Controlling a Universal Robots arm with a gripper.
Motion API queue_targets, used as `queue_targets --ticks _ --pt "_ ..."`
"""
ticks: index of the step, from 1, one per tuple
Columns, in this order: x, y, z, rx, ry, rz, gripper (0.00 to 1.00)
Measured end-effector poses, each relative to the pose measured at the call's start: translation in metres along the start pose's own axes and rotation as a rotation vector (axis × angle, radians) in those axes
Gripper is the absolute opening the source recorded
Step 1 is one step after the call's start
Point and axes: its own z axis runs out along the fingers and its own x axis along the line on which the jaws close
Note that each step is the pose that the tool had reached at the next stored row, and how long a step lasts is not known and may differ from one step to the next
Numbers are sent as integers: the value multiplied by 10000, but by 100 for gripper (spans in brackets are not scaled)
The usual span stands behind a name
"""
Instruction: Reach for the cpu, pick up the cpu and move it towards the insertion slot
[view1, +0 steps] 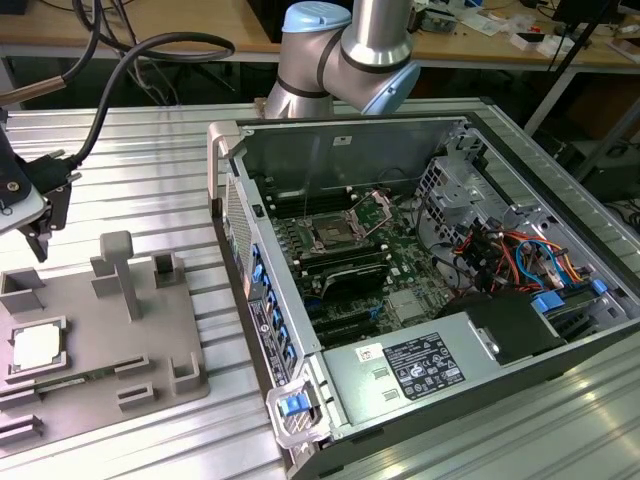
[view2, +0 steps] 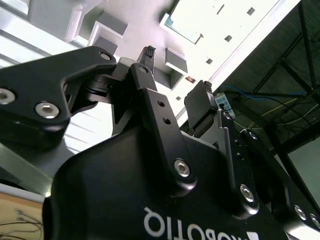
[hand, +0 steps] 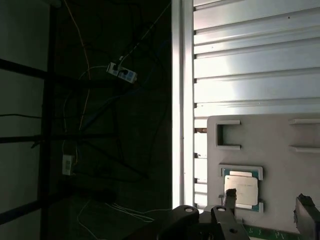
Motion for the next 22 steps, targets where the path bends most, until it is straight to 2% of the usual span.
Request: queue_targets --ticks 22 --pt "-1 -10 99 -2 0 0 53"
